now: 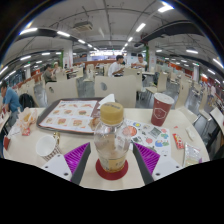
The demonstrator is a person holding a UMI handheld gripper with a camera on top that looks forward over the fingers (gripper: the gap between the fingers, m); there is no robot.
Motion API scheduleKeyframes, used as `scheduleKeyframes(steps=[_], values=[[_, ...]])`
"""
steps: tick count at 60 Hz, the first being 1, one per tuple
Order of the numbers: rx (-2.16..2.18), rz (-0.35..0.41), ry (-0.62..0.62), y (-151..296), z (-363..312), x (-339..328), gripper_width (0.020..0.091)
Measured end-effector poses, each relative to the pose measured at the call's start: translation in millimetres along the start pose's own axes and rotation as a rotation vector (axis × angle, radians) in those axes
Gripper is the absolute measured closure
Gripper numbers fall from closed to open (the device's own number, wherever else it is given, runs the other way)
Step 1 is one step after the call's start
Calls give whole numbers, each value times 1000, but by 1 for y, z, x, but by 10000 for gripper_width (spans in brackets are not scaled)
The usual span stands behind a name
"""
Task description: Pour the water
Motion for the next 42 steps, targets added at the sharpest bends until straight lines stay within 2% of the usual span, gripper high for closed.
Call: scheduleKeyframes(steps=[3, 19, 31, 42], values=[[-11, -17, -29, -3, 2, -9, 265], [16, -82, -82, -19, -19, -109, 251], [12, -97, -90, -43, -54, -193, 256], [-9, -97, -71, -58, -83, -234, 254]])
Point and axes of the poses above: the point between the fingertips, and its own axes, seen from behind it with the camera up: z to the right, y up, x forward, the way the camera looks, the point moved 3 cm from there along -x, backward, against the way the camera looks, and after that the axes turned 11 degrees about -z, right-handed, at the moved point
